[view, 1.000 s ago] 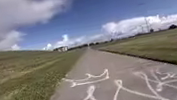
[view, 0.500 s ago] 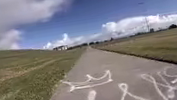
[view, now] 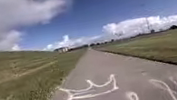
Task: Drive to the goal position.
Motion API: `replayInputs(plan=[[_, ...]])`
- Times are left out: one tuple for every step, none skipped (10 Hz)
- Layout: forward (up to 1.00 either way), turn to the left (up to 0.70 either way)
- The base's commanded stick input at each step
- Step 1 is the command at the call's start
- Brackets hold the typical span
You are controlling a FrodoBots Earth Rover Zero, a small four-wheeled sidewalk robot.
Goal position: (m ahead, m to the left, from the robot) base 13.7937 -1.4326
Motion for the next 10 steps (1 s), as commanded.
replayInputs(plan=[[0.7, 0.0], [0.7, 0.0], [0.7, 0.0], [0.7, 0.0], [0.7, 0.0], [0.7, 0.0], [0.7, 0.0], [0.7, 0.0], [0.7, -0.01], [0.7, -0.16]])
